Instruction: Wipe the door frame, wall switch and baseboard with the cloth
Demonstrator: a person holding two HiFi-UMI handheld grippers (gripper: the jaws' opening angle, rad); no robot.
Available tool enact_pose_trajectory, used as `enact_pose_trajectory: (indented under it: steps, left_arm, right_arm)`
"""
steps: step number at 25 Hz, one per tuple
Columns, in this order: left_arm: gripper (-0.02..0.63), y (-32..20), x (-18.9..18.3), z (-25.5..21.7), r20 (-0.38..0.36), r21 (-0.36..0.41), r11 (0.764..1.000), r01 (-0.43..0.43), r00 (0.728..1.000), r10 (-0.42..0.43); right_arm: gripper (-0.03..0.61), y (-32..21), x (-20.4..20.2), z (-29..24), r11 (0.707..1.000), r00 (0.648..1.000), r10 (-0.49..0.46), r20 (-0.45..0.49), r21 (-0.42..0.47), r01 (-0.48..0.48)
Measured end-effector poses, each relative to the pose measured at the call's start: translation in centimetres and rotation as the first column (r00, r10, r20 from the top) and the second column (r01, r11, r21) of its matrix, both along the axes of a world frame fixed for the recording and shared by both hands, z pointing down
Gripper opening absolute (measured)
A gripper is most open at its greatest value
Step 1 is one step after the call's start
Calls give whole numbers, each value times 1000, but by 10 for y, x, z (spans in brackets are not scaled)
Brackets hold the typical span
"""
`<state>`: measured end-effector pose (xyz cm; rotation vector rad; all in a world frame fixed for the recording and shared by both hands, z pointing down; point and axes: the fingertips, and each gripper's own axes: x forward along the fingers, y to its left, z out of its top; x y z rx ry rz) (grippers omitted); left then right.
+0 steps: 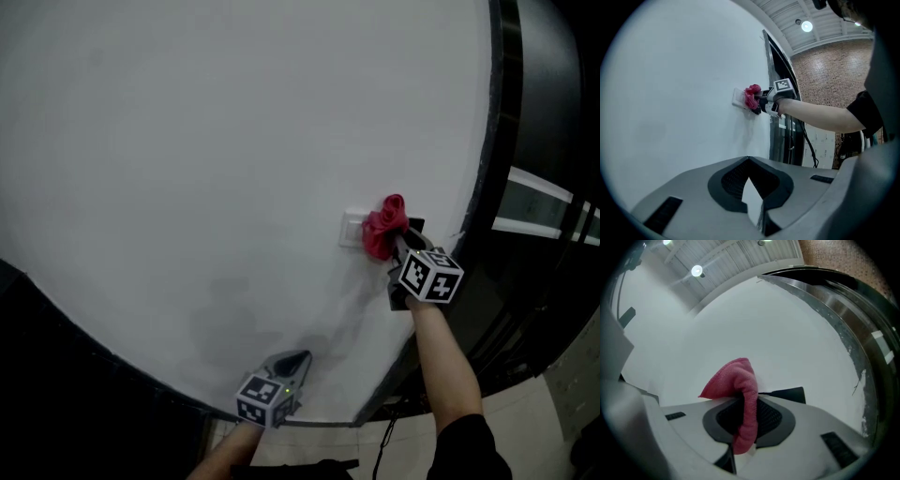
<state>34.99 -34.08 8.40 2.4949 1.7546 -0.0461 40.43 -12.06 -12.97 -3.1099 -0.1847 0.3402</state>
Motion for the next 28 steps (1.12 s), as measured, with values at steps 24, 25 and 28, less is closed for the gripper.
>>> enact_pose_trajectory:
  steps: [24, 25, 28]
  left_arm:
    - [-7, 28, -9, 6, 7, 41, 999, -31, 1000, 31]
    - [-7, 27, -9, 6, 7, 44, 999, -29, 1000, 29]
    - [-6, 22, -8, 8, 7, 44, 999, -20, 1000, 19]
  right_arm:
    - [61, 76, -40, 5, 997, 996, 82, -27, -5, -82]
    - [61, 78, -41, 5, 996, 996, 86, -26, -9, -86]
    - [61, 82, -44, 8, 994, 994, 104, -19, -9, -104]
